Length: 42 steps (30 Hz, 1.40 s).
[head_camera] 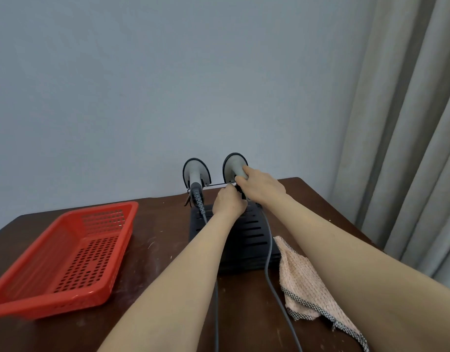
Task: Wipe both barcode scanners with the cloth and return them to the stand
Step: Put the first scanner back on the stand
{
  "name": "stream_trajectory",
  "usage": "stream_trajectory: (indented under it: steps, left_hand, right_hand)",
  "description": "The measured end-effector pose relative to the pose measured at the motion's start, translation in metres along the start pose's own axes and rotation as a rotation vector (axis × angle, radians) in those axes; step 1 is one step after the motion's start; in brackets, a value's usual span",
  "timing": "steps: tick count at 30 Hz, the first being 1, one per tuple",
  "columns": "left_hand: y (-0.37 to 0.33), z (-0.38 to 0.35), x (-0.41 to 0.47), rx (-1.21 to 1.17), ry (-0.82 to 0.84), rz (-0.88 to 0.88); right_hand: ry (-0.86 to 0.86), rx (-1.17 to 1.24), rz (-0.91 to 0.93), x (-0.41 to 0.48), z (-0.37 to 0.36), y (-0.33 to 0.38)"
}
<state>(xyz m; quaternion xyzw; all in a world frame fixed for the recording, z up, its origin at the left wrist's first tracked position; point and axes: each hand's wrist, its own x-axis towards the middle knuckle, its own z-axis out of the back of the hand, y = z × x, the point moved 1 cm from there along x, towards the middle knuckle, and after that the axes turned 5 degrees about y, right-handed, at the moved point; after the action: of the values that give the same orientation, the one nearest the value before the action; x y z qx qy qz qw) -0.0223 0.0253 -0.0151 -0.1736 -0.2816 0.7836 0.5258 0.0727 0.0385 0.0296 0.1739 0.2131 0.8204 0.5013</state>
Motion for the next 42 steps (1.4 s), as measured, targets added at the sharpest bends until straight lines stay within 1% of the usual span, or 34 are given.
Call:
stream_trajectory:
  steps: [12,23,28,42]
  left_hand:
    - [-0.005,0.024,-0.018,0.042,-0.026,-0.038]
    - [-0.014,0.047,-0.029,-0.011,-0.102,-0.054]
    - [-0.016,0.051,-0.034,-0.013,-0.098,-0.067]
    - [-0.019,0.047,-0.04,-0.008,-0.082,-0.058]
  right_hand:
    - [-0.009,0.098,-0.03,-0.003,-0.001,0.0]
    - [-0.032,0.027,-0.079,-0.006,0.003,-0.001]
    - [-0.032,-0.007,-0.066,-0.009,0.003,-0.002]
    - [-0.07,-0.005,-0.117,-0.012,0.003,-0.002]
